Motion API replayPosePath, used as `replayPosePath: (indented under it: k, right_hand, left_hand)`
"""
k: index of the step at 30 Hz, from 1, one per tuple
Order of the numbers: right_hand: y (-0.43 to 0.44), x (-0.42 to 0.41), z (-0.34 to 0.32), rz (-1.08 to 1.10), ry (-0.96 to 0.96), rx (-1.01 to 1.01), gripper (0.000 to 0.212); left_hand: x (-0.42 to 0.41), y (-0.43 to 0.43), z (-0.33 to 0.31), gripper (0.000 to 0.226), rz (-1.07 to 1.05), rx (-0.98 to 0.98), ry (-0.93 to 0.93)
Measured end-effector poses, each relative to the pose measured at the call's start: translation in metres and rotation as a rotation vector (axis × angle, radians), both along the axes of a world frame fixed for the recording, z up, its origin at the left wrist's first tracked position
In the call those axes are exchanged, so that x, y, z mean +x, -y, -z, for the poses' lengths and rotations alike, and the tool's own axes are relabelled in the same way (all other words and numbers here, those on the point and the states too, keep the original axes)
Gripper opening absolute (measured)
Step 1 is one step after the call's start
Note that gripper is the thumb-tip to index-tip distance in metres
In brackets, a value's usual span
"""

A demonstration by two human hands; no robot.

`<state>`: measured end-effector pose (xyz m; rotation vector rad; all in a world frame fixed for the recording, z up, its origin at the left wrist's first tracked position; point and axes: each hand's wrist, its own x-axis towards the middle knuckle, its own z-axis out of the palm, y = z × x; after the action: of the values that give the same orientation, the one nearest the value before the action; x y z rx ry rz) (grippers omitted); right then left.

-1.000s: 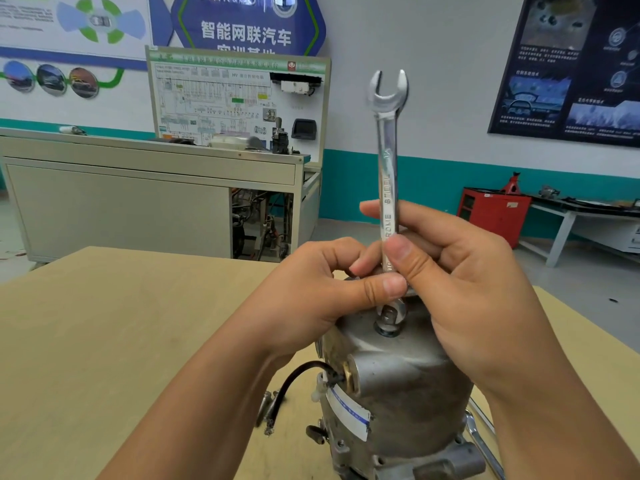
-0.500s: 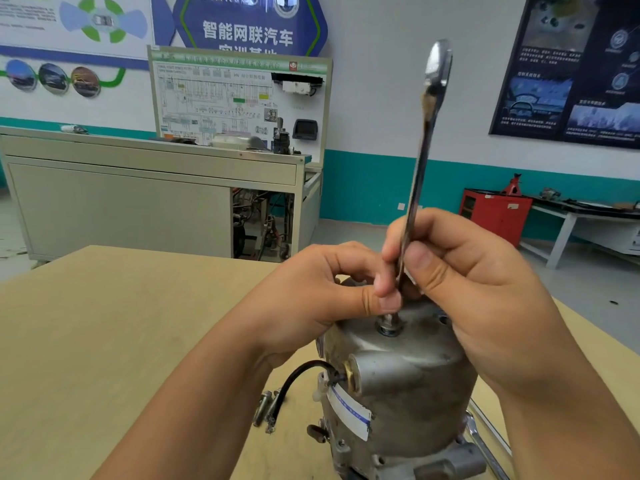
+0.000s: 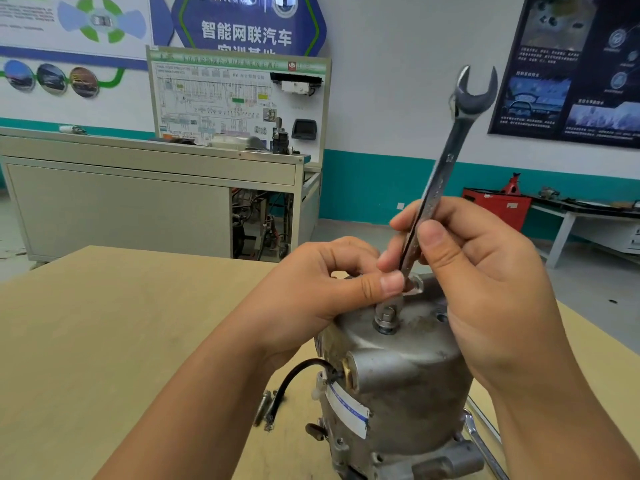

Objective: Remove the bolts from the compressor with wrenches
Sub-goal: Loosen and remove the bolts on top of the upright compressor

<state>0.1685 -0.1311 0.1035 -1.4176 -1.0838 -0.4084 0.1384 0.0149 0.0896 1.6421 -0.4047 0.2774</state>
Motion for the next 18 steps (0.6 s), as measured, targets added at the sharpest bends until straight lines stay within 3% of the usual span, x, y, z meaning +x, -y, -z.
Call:
replayPosePath:
  k: [7,10,14,16,18]
  right_hand:
    - [0.0002,-0.0008,-0.0021,-0.079,-0.136,-0.002,0.016]
    - [0.0,-0.0009,-0.0018,-0.063,-0.163,-0.027,0.012]
    - [0.0001,-0.0005,-0.0017,0.072,-0.094,-0.136,0.019]
    - [0.0,-0.002,-0.002,0.073,-0.051,-0.153,0.017]
    - [0.0001,-0.0024,-0.002,0.057,-0.04,-0.153,0.013]
  left_hand:
    - [-0.0002,-0.001,-0.0009,0.019,0.032,0.02,-0.012]
    - [0.0028,-0.0008,0.0013,0.035,0.01,0.036,-0.028]
    - [0.0028,0.0029,0.0013,0.033,-0.017,0.008,-0.01]
    - [0.0031,0.0024,0.0019,0.044,-0.01,-0.033,-0.009]
    - [0.0034,0.0019,0.0025,0.04,0.01,-0.06,-0.014]
